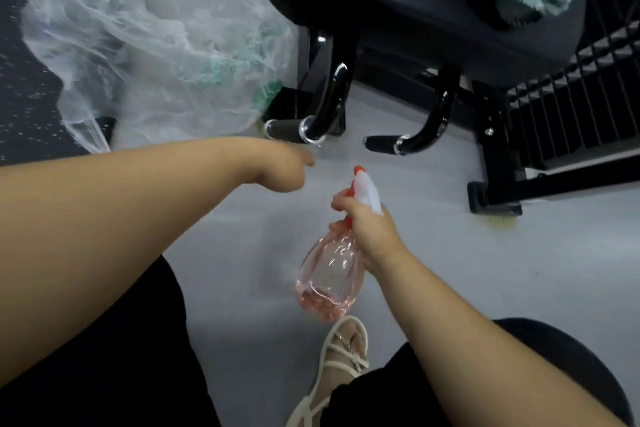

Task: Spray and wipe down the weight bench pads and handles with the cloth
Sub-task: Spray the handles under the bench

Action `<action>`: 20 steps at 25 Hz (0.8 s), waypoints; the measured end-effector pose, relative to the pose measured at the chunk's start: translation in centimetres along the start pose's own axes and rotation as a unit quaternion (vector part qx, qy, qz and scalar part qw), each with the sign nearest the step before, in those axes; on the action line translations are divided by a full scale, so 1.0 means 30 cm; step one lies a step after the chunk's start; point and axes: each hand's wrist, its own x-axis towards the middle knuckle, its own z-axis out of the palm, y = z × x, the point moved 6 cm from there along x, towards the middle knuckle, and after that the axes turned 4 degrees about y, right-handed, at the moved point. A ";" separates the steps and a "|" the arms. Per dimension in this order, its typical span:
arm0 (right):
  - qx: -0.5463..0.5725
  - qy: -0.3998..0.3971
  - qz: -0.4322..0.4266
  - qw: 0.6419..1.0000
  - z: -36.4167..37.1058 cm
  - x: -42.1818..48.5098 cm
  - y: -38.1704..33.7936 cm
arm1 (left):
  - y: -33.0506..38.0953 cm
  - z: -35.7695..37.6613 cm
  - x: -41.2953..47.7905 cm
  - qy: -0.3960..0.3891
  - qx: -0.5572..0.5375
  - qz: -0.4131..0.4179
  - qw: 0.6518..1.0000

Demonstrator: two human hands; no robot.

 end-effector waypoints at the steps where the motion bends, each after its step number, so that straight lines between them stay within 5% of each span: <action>1: 0.043 0.001 0.022 0.999 -0.025 0.013 0.001 | 0.052 0.022 0.005 0.005 -0.017 0.014 1.000; 4: 0.095 0.004 0.039 0.995 -0.116 0.058 0.007 | 0.199 0.059 0.078 0.039 -0.065 0.037 0.996; 8: 0.003 -0.007 -0.021 1.000 -0.185 0.100 0.004 | 0.248 -0.001 0.175 0.115 -0.146 0.047 0.981; 13: 0.086 -0.011 0.001 0.996 -0.245 0.144 0.045 | 0.299 0.003 0.243 0.127 -0.198 0.070 0.969; 20: 0.054 -0.085 0.013 0.995 -0.371 0.250 -0.040 | 0.303 0.000 0.275 0.153 -0.230 0.057 0.959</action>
